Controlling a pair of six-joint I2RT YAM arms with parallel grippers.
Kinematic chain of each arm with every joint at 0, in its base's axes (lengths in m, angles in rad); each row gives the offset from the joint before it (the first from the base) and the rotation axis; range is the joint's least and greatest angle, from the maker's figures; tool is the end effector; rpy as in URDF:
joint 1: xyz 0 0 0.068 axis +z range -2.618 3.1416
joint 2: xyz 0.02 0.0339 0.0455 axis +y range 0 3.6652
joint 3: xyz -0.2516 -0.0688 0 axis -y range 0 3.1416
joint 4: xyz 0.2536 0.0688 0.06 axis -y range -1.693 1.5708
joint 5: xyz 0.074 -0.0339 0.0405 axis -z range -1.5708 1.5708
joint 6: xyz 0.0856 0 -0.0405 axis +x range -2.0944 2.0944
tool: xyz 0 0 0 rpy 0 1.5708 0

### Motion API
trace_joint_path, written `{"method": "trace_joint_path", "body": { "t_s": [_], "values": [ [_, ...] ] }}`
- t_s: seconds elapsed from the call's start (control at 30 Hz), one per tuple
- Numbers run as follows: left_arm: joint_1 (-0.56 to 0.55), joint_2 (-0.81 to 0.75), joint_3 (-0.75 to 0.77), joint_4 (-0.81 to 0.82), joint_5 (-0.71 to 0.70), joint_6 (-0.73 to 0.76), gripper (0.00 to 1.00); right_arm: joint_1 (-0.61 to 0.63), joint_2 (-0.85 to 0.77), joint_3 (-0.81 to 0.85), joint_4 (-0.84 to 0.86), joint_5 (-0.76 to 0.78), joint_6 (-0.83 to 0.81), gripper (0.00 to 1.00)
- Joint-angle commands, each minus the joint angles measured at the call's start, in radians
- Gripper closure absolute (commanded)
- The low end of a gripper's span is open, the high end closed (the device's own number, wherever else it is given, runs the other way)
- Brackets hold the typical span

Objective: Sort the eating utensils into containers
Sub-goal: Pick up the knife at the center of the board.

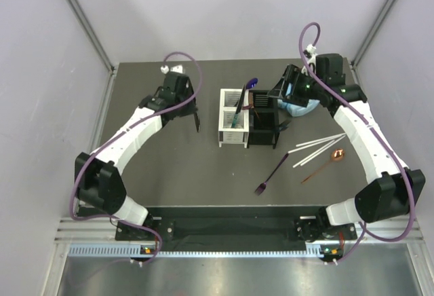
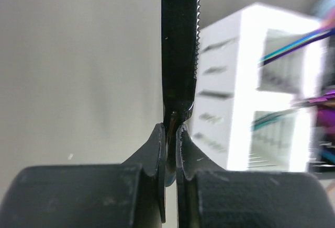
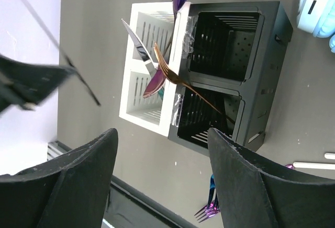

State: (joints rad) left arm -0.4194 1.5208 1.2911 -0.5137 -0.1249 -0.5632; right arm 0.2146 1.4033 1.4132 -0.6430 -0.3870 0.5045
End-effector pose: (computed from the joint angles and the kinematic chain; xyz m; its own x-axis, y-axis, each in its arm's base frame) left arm 0.3560 -0.1470 0.2579 -0.6937 -0.2707 -0.6675 -0.0592 0.9450 -0.3217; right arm 0.3396 0.1071 0.3334 -0.7451 0.2957 -0.5978 -0.1535 0.7963 0.5852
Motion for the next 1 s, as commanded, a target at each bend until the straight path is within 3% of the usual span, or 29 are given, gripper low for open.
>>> {"method": "trace_joint_path", "body": {
  "t_s": [0.0, 0.2, 0.5, 0.97],
  "values": [
    [-0.012, -0.001, 0.143, 0.067, 0.045, 0.04, 1.0, -0.007, 0.022, 0.004, 0.039, -0.009, -0.009, 0.31],
    [-0.056, 0.076, 0.24, 0.089, 0.099, 0.059, 1.0, -0.006, 0.025, -0.006, 0.042, -0.007, -0.014, 0.31],
    [-0.165, 0.174, 0.238, 0.196, 0.088, 0.078, 1.0, -0.004, 0.026, -0.01, 0.037, -0.004, -0.02, 0.31],
    [-0.205, 0.239, 0.197, 0.262, 0.037, 0.098, 1.0, -0.004, 0.006, -0.026, 0.031, -0.003, -0.027, 0.31]
  ]
}}
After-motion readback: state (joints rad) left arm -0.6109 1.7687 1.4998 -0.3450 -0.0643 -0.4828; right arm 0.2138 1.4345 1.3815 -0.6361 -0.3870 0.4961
